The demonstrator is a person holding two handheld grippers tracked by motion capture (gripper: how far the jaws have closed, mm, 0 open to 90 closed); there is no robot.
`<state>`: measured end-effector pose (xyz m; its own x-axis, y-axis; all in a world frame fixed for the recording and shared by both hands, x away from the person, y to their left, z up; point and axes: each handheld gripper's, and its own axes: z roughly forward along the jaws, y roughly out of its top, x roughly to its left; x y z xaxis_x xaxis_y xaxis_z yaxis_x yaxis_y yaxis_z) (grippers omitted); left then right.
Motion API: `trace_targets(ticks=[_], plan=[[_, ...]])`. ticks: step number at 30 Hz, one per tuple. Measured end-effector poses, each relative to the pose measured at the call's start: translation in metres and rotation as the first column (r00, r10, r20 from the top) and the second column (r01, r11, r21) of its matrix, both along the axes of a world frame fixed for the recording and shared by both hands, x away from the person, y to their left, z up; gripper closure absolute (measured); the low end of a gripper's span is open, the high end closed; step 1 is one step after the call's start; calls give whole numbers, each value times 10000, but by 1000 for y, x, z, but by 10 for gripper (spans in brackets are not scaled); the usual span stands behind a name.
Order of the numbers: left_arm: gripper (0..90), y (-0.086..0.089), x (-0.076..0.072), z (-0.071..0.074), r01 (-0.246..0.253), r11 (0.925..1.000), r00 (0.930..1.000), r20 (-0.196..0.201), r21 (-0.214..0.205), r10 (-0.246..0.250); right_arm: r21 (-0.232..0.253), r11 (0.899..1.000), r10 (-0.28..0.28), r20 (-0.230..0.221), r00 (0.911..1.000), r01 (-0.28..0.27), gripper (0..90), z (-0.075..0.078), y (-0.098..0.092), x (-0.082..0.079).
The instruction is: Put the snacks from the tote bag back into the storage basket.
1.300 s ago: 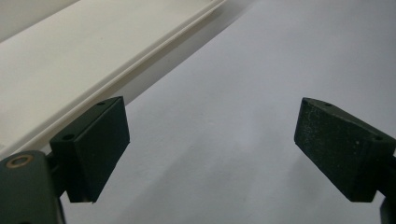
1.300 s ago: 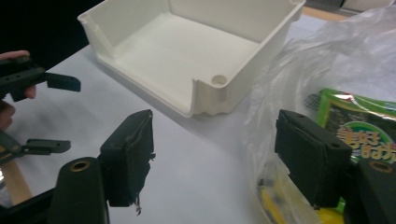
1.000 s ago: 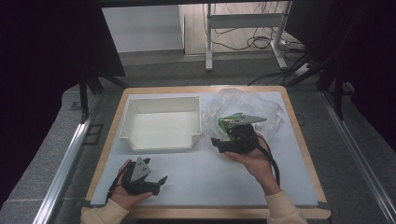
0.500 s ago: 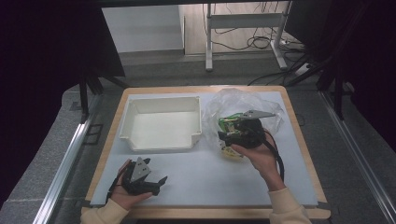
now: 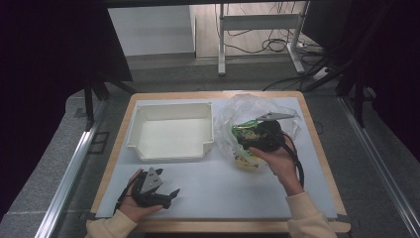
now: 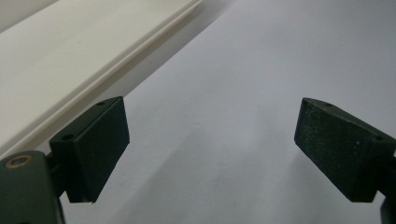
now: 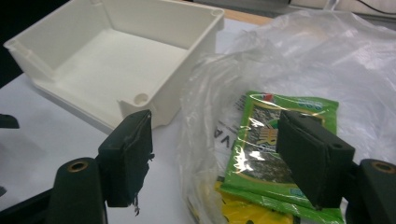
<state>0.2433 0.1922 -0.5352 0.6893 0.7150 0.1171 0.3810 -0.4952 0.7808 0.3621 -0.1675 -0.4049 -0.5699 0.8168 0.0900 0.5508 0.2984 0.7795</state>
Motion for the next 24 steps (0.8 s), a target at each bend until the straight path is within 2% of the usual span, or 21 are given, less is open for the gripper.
trace_targets(ticks=[4,8,10,18,21,24], plan=[[102,1,-1,1,122,9998,9999,-28,-182,-122,-242,9993,-276,-258,9993,269,282,-2,-5,7],[103,2,-1,2,68,9992,10000,10,-393,-68,-247,9980,-595,-452,9972,585,284,-2,-14,15],[103,2,0,2,30,9993,10000,-30,-362,-31,-233,9964,-831,-586,9948,818,284,-1,-21,22],[103,2,0,2,-33,9998,10000,-33,-190,32,-277,9947,-1017,-980,9900,994,293,-2,-33,40],[103,3,0,2,-75,9994,10000,5,-349,76,-364,9933,-1131,-1076,9877,1098,292,-3,-35,45],[103,3,0,2,-137,9993,9999,-2,-340,137,-188,9933,-1152,-1172,9864,1138,295,-5,-38,51]])
